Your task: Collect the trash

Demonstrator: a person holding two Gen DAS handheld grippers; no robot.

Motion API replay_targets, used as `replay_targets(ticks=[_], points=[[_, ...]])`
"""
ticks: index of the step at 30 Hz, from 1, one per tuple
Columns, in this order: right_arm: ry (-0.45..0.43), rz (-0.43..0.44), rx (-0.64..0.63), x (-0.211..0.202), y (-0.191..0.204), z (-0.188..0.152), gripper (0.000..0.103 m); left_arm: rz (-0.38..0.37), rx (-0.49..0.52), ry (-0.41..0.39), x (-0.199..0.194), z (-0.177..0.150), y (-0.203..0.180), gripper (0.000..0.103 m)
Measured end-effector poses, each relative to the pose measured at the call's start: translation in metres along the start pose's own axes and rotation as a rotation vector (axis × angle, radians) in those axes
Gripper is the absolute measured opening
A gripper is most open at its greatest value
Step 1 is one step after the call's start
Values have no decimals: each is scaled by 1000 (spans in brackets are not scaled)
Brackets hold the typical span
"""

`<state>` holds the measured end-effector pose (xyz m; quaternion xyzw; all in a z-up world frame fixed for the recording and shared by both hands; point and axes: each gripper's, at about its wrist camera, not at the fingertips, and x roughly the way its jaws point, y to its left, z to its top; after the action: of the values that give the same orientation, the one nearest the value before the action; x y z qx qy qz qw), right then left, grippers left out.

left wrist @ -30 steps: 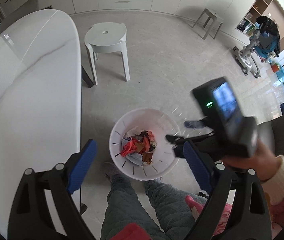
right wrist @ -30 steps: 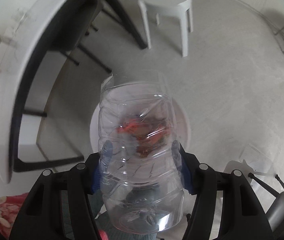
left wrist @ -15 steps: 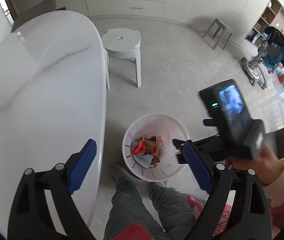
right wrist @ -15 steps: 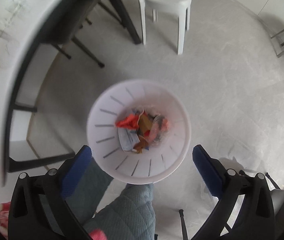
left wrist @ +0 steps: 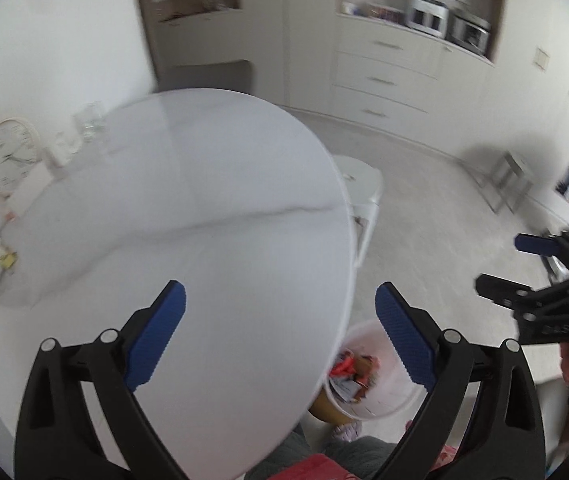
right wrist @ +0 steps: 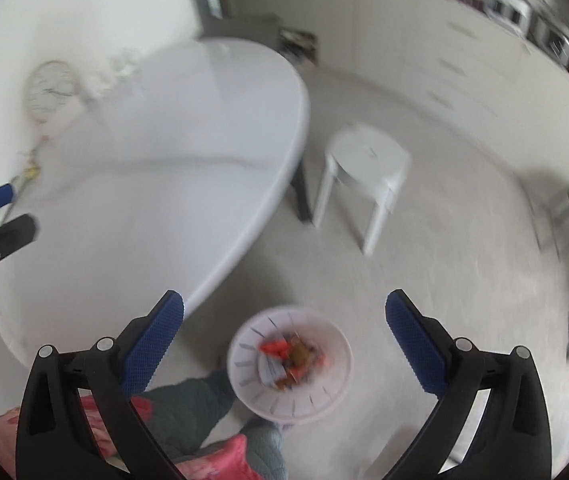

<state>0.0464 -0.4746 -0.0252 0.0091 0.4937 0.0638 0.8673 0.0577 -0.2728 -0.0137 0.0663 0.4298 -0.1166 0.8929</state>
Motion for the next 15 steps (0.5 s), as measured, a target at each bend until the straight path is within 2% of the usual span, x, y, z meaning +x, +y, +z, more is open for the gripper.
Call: replay_targets(ticks=[4, 9, 12, 15], points=[[-43, 94, -95, -3, 43, 28, 100, 96, -113, -28, -18, -3, 40, 92], [-79, 166, -214, -2, 103, 66, 100, 203, -226, -36, -30, 0, 84, 93], [-144, 196, -291, -16, 141, 97, 100, 285, -262, -93, -51, 11, 115, 93], [-235, 197, -350, -38, 168, 128, 100, 366, -273, -166, -71, 37, 134, 95]])
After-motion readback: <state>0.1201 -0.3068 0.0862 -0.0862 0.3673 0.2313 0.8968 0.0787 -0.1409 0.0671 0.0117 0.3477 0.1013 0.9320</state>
